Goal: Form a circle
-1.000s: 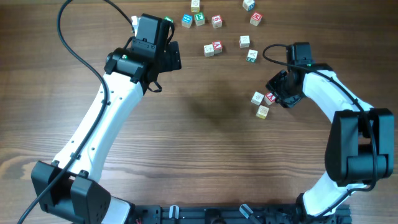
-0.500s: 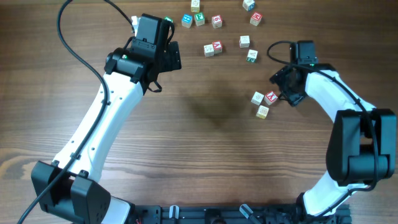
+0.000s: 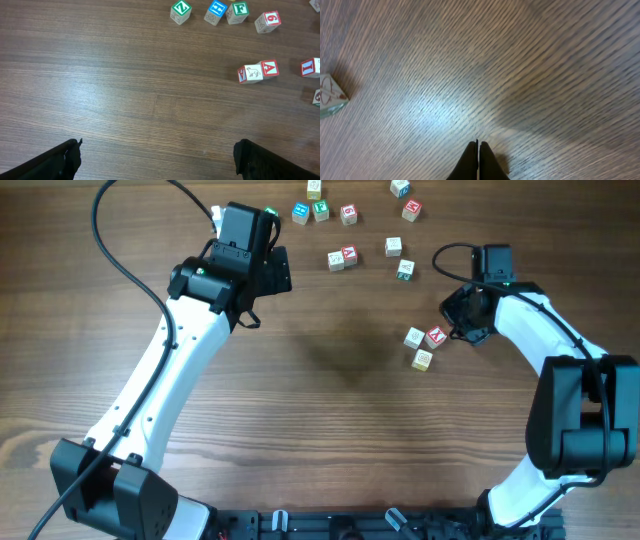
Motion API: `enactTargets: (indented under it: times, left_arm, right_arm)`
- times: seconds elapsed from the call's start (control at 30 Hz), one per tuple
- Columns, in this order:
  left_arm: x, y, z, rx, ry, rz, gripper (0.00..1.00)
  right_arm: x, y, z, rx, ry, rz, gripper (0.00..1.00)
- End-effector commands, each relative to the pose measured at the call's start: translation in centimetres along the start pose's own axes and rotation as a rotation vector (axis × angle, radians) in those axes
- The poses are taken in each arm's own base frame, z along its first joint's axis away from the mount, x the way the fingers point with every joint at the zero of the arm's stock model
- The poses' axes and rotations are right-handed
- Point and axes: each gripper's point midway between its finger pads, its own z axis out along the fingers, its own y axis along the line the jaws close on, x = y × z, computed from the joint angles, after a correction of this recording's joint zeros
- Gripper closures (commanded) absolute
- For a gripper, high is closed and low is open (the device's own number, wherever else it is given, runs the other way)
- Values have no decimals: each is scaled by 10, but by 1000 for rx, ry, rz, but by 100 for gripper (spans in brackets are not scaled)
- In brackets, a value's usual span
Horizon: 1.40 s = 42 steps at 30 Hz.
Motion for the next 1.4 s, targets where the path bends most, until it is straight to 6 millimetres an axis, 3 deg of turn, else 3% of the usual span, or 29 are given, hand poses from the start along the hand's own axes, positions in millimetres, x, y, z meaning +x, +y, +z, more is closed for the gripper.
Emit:
enactTargets:
  times: [0.0, 1.37]
  left_arm:
    - [0, 2, 2, -5, 2, -12, 0]
    - [0, 2, 2, -5, 2, -12, 0]
  right_arm:
    - [8, 2, 1, -13, 41, -24, 96]
    - [22, -3, 0, -3, 107, -19, 95]
